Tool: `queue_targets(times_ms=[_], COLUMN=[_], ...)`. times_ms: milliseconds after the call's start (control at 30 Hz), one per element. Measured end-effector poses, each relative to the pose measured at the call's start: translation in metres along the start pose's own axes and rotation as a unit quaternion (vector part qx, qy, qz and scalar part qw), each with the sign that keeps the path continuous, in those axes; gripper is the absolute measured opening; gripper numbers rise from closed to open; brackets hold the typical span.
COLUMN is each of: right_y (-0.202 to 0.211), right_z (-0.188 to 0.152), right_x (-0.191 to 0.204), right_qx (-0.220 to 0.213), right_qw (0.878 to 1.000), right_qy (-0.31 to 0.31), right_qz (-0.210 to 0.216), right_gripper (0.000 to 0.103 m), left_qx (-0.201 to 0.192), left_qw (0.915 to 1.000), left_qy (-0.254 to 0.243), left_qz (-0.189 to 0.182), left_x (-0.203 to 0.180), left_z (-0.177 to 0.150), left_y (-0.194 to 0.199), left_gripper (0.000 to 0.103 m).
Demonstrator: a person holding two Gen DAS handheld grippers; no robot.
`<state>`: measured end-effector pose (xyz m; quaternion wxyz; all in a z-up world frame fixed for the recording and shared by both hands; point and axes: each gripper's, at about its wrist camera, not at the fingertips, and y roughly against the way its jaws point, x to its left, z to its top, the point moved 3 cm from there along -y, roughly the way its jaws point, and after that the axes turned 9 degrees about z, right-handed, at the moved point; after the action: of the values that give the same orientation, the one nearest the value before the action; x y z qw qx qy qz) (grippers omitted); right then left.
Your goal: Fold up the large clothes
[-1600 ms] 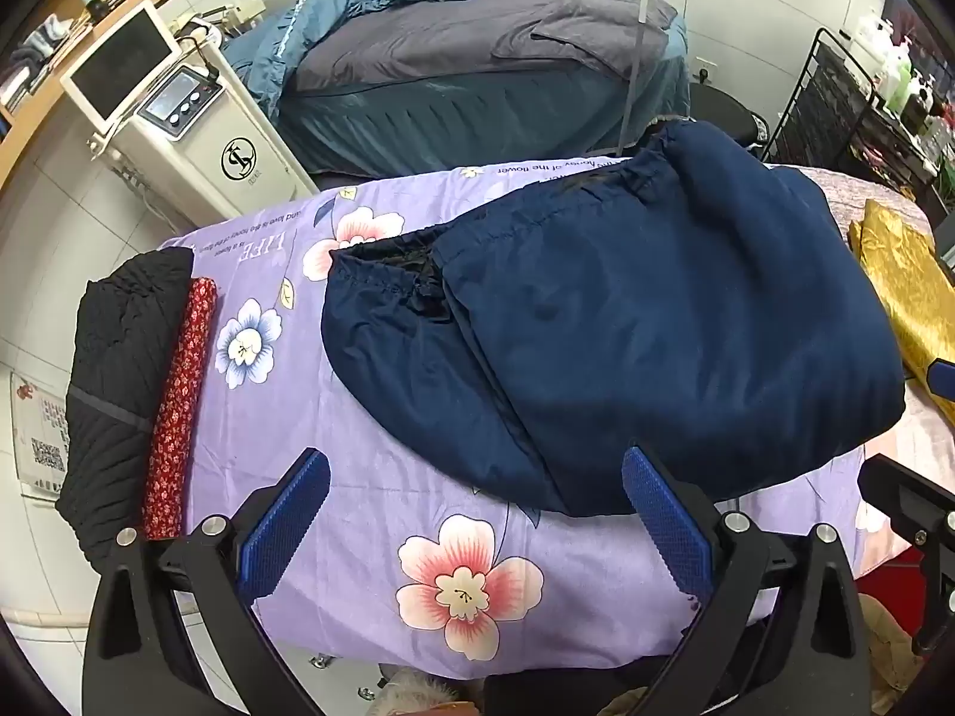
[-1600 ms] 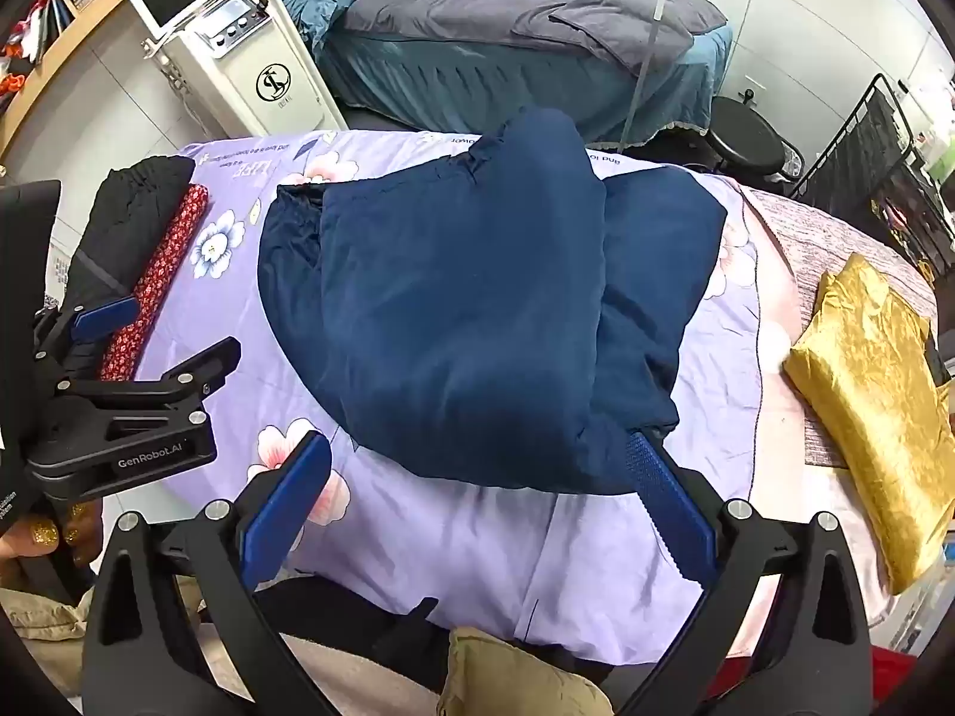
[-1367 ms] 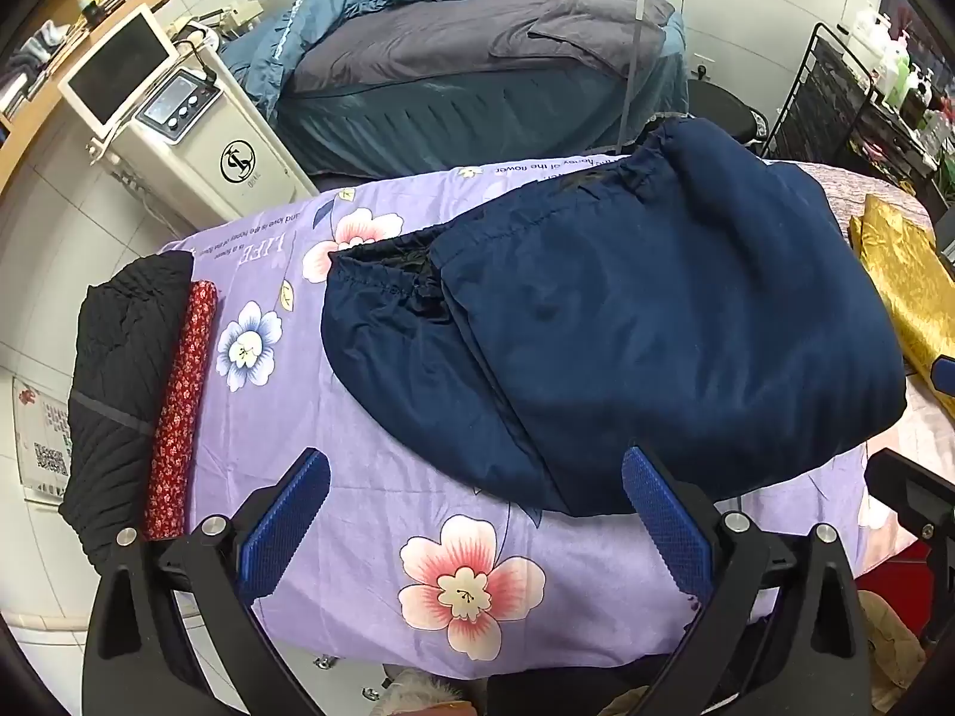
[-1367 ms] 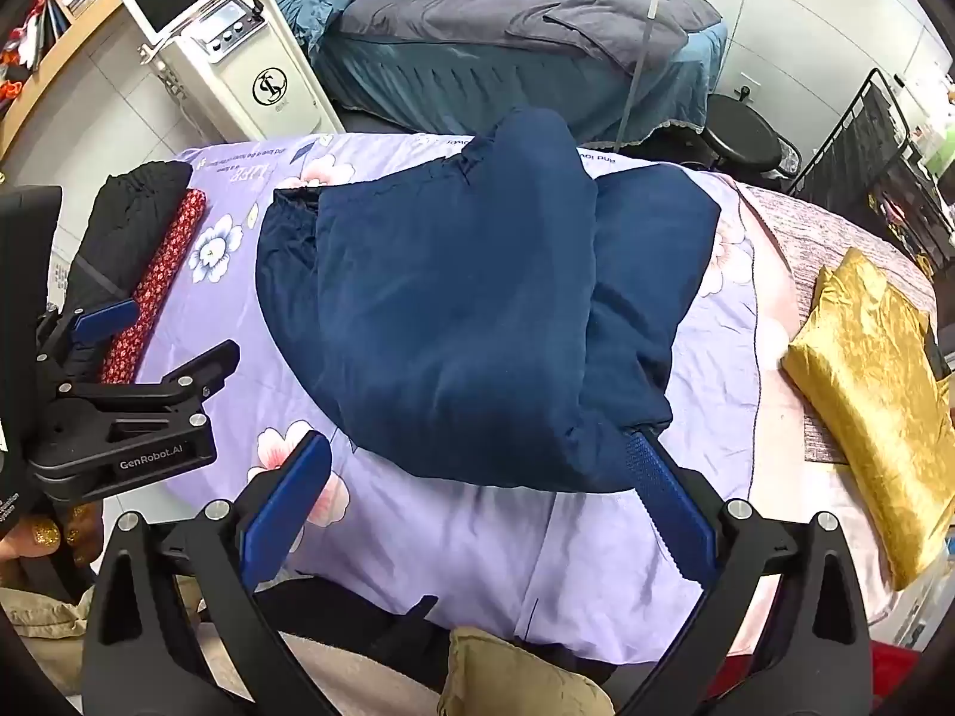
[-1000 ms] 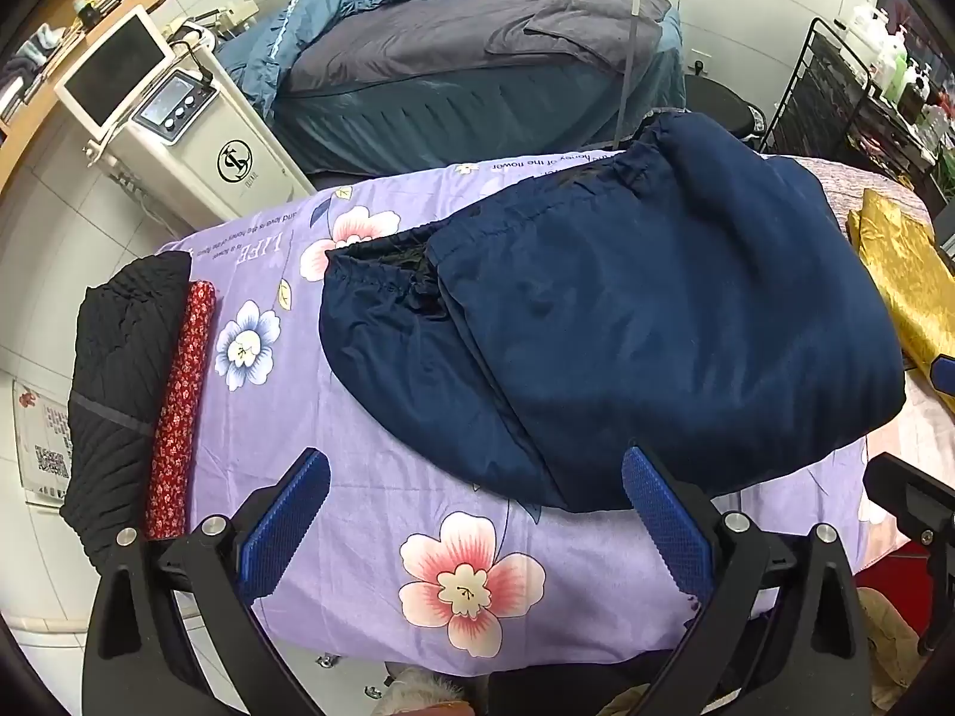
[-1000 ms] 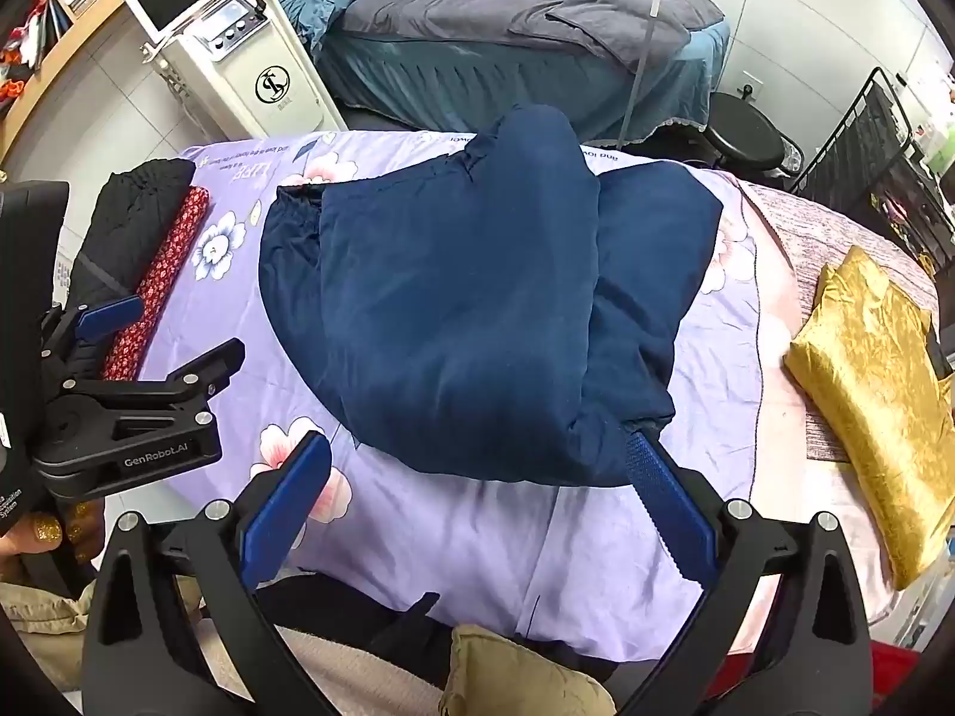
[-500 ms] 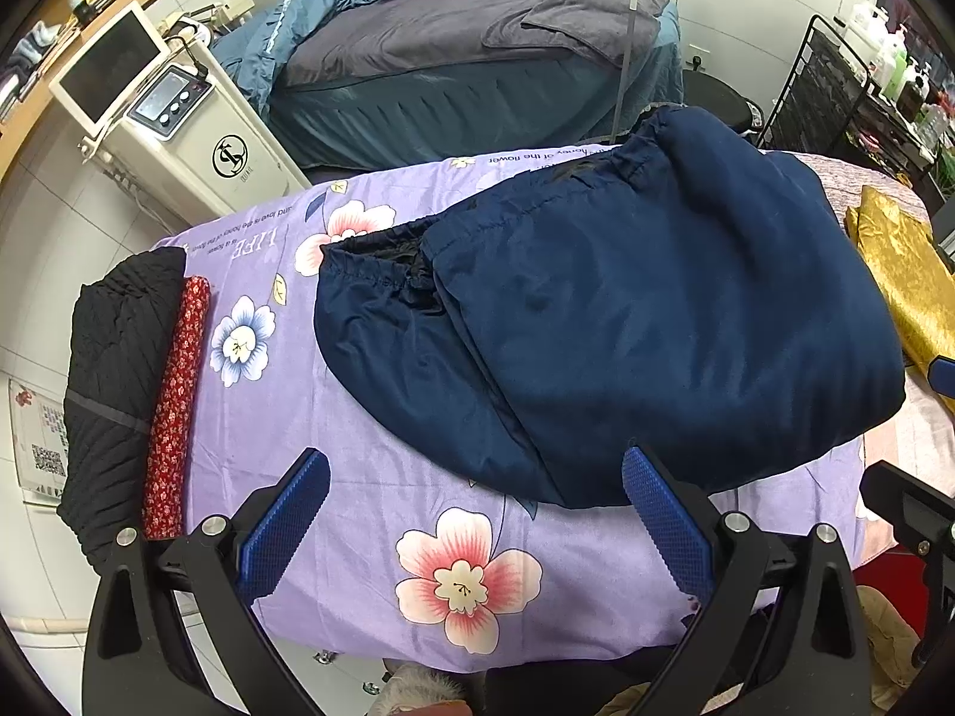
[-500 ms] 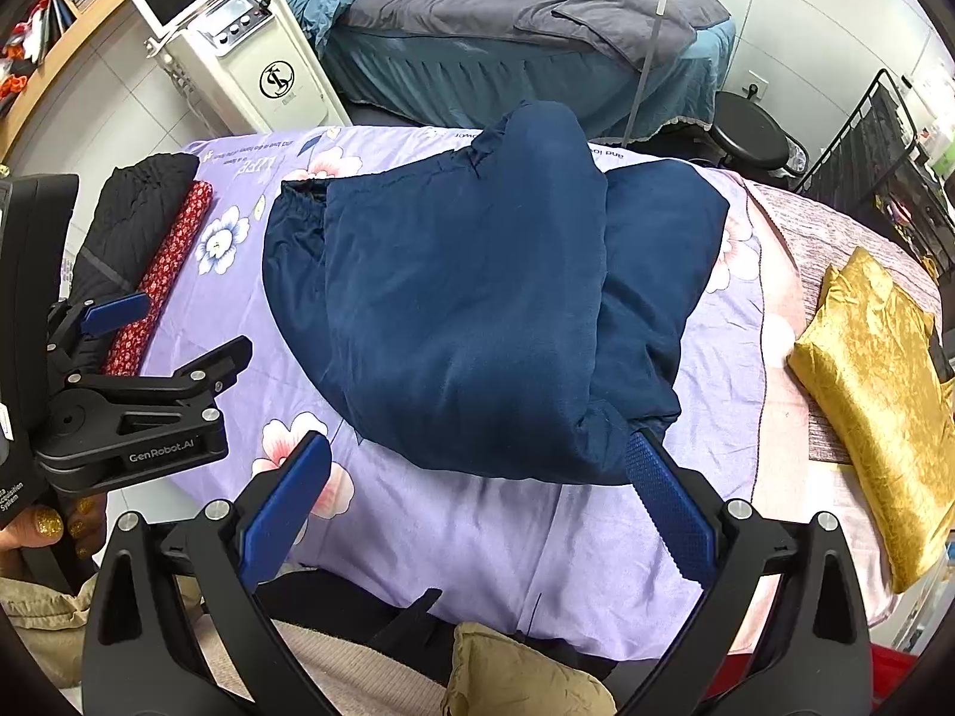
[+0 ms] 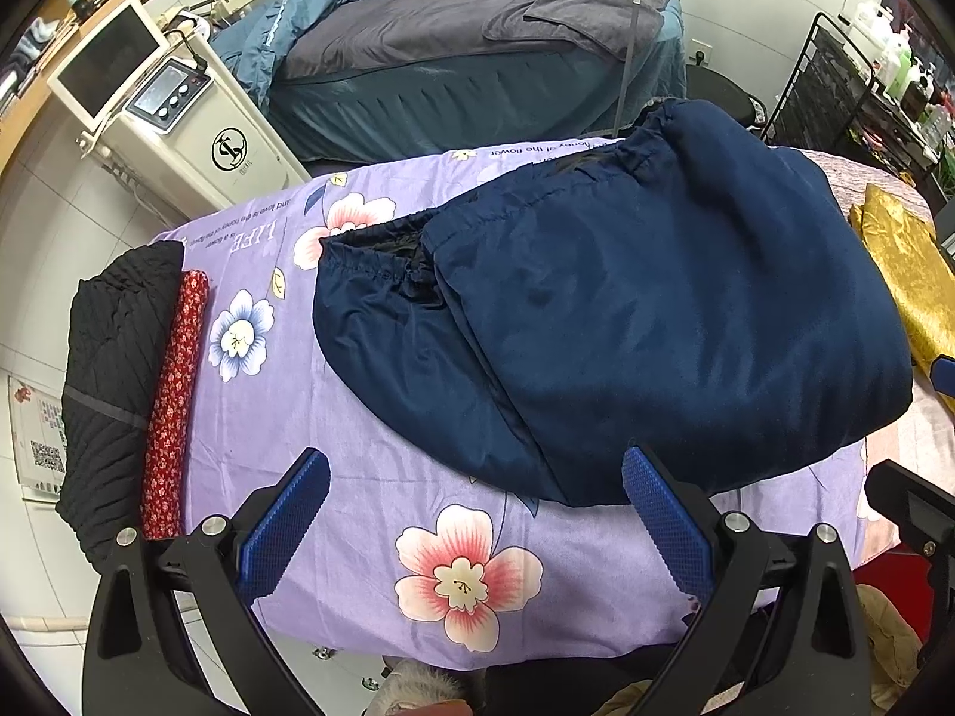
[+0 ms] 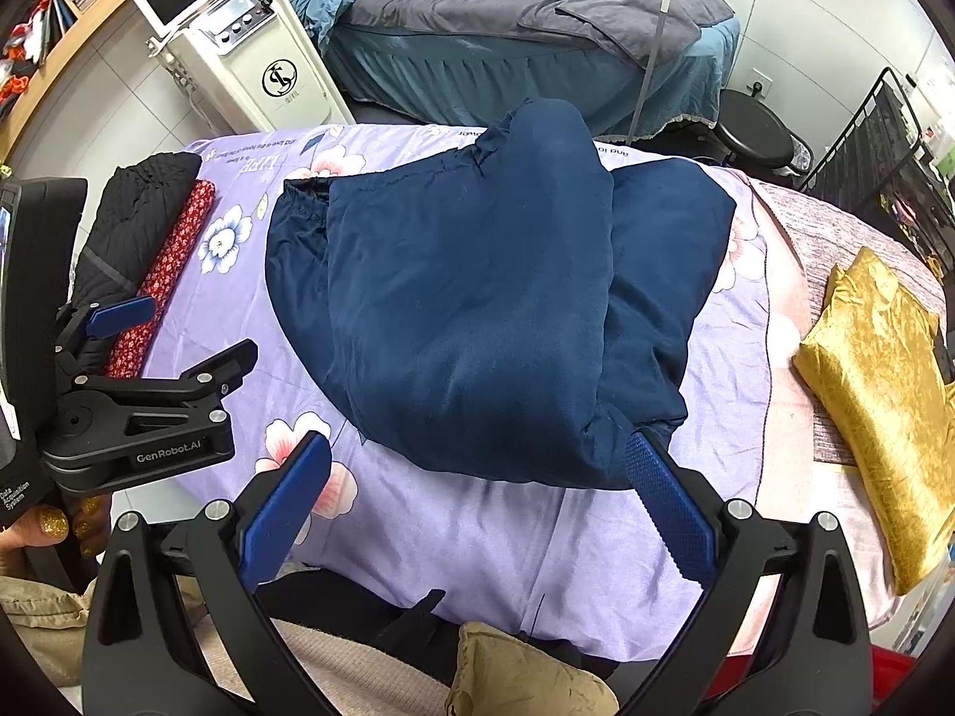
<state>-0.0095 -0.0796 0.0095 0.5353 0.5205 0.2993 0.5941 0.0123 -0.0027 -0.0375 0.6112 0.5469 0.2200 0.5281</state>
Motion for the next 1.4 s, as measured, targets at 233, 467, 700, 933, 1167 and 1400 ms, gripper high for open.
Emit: queue_targets(times_ms=[233,467,700,933,1167,1400], right_y=[0.0010,0.0017,0.0019,0.0031,0.0037,0.0059], right_z=[0.0024,0.0027,0.0019,-0.0003,-0.0018,-0.0042], right_x=[-0.0024,-0.0032,-0.0031,-0.0021,-0.0016,-0.0007], right_qx=[-0.004,-0.004,-0.004,-0.005,-0.006,-0.010], right_qw=[1.000,1.000,1.000,1.000,1.000,1.000], right_qy=[-0.004,-0.004,-0.004,-0.004,-0.004,-0.002], right_qz=[0.001,0.002,0.002,0.001,0.000,0.000], right_gripper=[0.097,0.097,0.097,0.097,0.097,0.097], left_qx=[0.002,0.004,0.006,0.008,0.006,0.003], left_qw=[1.0000,1.0000,1.0000,1.0000,1.0000,1.0000], left_qy=[0.001,0.002,0.004,0.004,0.006,0.009], left_qz=[0.000,0.001,0.000,0.000,-0.001,0.003], left_x=[0.0009,0.0013,0.0026,0.0034,0.0035,0.0033], left_z=[0.0020,0.0024,0.0015,0.0004,0.0003,-0.0054], left_y=[-0.0017,-0.0019,-0.0015,-0.0016,-0.0012,-0.0014], left_gripper=[0.097,0.097,0.097,0.097,0.097,0.097])
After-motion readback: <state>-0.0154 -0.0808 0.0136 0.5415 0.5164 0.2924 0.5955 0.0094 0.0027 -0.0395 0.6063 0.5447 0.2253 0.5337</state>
